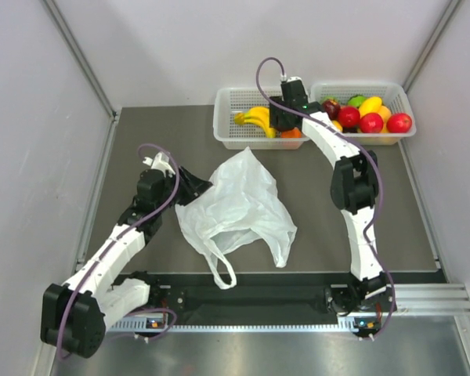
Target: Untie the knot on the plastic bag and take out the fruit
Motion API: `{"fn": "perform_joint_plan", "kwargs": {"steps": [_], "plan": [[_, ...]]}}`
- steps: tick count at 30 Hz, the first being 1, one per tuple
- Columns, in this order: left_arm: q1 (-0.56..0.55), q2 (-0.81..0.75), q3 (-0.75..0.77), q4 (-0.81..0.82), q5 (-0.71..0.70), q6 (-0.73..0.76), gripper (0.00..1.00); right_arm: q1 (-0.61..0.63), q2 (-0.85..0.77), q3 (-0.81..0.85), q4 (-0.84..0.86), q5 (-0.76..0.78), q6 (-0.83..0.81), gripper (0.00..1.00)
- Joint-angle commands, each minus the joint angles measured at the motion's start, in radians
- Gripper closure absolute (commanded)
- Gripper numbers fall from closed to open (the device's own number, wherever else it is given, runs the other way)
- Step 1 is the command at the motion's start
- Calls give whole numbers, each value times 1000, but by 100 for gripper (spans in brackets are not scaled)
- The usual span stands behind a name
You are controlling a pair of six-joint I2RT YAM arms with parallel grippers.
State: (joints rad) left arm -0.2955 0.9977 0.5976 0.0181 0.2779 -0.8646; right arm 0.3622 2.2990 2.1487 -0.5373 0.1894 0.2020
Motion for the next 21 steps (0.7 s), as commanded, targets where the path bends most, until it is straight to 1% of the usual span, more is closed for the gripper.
{"fn": "perform_joint_plan", "kwargs": {"steps": [1,2,3,6,7,9,11,13,14,15,17,18,19,20,21], "plan": [[-1,-48,-2,5,-35,-2,54,-14,-1,66,14,31,-9,75],[-1,-51,-4,3,-39,-1,52,-19,3,74,10,27,-10,65],[-1,-56,-2,-3,-40,1,50,-20,16,82,-7,24,-12,45],[-1,-60,1,-12,-40,9,43,-23,25,114,-33,16,-24,10],[-1,-60,4,-14,-42,10,41,-23,14,119,-45,10,-29,1],[-1,-64,5,-14,-42,16,34,-25,-28,116,-47,-5,-41,0],[-1,-64,14,-14,-37,25,24,-23,-76,105,-41,-37,-42,0],[-1,-64,27,-46,-28,36,16,-25,-176,76,-30,-51,-46,0],[-1,-62,46,-70,-28,50,16,-23,-217,59,-18,-60,-46,0],[-1,-64,56,-76,-23,59,16,-25,-316,30,-4,-65,-36,0],[-1,-73,77,-92,-14,87,14,-22,-435,-112,55,-100,-24,0],[-1,-77,83,-96,-8,96,13,-19,-558,-171,74,-116,-18,1],[-1,-76,93,-102,1,108,11,-13,-619,-287,91,-152,-16,0],[-1,-76,109,-110,6,128,9,-5,-675,-344,102,-166,-15,0],[-1,-74,119,-131,10,139,9,1,-781,-396,105,-174,-10,0]]}}
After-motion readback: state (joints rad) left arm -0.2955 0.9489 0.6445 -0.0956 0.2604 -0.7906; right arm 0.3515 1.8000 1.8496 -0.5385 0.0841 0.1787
